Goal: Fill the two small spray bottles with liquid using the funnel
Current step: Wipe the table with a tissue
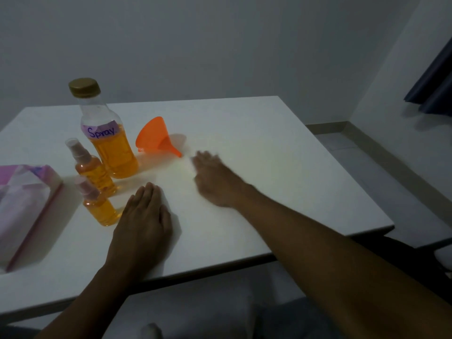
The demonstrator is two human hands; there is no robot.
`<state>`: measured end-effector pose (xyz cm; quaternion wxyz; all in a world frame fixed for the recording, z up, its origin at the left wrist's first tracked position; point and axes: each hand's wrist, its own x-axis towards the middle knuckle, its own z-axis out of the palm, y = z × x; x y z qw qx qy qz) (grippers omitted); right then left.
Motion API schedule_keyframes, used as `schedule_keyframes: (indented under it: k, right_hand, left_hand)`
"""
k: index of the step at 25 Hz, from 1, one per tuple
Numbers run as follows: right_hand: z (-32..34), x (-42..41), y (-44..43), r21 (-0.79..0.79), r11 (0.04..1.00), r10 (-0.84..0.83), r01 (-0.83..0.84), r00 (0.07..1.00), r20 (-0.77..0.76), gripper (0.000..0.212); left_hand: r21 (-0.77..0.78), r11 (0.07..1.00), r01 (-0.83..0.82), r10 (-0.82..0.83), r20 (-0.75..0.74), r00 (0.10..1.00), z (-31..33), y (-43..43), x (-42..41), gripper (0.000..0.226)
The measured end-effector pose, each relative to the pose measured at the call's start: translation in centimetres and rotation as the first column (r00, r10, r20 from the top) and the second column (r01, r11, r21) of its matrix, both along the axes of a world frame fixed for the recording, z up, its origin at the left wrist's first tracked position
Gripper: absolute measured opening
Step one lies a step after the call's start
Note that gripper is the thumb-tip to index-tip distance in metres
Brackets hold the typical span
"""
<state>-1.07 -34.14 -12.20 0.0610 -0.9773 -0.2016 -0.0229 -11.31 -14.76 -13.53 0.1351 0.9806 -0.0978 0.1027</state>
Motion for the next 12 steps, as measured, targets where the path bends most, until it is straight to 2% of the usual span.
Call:
schedule_keyframes:
  k: [4, 6, 7, 9, 11, 12]
  right_hand:
    - [0.2, -4.2, -0.8, 0.066, 0.968, 0.247, -0.243, 0.968, -0.055, 0.057]
    - [0.1, -5.6, -5.9, 0.037, 0.969, 0.247, -0.245, 0.967, -0.058, 0.058]
    - [0.2, -6.0, -9.3, 0.023, 0.984, 0.178, -0.178, 0.983, -0.047, 0.058]
    - [0.7, -6.4, -16.9, -0.012, 0.995, -0.101, 0.1, 0.993, -0.053, 0.058]
    - [1.4, -7.2, -22.3, -0.021, 0.897, -0.441, 0.441, 0.893, -0.094, 0.056]
    - [1.4, -7.4, -23.0, -0.014, 0.836, -0.548, 0.549, 0.832, -0.089, 0.056]
  left_hand:
    - [0.006, 1.0, 0.007, -0.007, 0.001, 1.0, -0.1, 0.6, 0.3, 0.067]
    - [0.015, 0.999, 0.031, -0.031, 0.006, 0.999, -0.1, 0.7, 0.2, 0.069]
    - [0.019, 0.999, 0.039, -0.039, 0.01, 0.999, -0.1, 0.7, 0.1, 0.068]
    - [0.016, 1.0, 0.026, -0.026, 0.004, 1.0, 0.0, 0.4, 0.0, 0.066]
    - [0.023, 1.0, 0.006, -0.006, 0.005, 1.0, 0.2, 0.0, -0.1, 0.065]
    - [0.029, 1.0, 0.0, 0.0, 0.006, 1.0, 0.2, -0.1, -0.2, 0.065]
